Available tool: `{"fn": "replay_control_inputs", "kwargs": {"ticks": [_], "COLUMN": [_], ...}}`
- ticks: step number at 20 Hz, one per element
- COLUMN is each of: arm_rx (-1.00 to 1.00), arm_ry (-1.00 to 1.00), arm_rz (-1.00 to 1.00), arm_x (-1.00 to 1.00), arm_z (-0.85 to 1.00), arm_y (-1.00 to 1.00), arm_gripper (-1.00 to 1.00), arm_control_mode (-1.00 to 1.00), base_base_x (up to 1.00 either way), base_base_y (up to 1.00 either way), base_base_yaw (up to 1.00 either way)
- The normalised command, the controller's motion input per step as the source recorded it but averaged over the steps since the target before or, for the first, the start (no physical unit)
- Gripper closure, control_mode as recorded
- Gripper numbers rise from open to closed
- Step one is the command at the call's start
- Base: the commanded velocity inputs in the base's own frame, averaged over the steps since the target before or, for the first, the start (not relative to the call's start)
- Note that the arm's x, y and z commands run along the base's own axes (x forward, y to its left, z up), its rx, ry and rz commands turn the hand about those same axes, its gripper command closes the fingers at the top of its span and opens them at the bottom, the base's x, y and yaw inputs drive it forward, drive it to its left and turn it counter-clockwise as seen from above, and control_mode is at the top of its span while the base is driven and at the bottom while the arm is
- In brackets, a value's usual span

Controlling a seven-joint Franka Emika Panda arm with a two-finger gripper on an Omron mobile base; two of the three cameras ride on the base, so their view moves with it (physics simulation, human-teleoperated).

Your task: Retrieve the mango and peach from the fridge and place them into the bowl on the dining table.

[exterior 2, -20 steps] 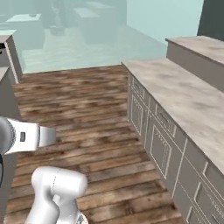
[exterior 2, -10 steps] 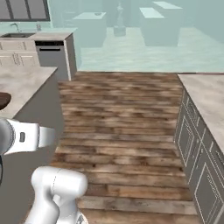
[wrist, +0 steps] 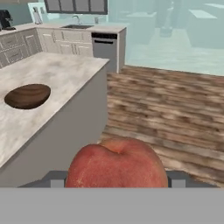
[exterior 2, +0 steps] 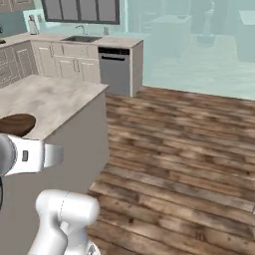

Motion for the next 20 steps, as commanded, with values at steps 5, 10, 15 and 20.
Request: {"fn": "replay_control_inputs", "kwargs": {"ticks": [5,10,15,20], "arm_rx": [0.0,0.0,0.0,0.0], "arm_ry": [0.0,0.0,0.0,0.0], "arm_rz": [0.0,0.0,0.0,0.0], "arm_x": [0.0,0.0,0.0,0.0], "arm_z": [0.0,0.0,0.0,0.0], "arm_y": [0.0,0.0,0.0,0.0], "arm_gripper": [1.0,1.0,1.0,1.0], "arm_control_mode": [1.0,1.0,1.0,1.0], "base_base_x": [0.91,0.87,0.77,0.4], "base_base_y": [0.0,0.0,0.0,0.01], "base_base_yaw": [0.52,0.52,0.52,0.55]}}
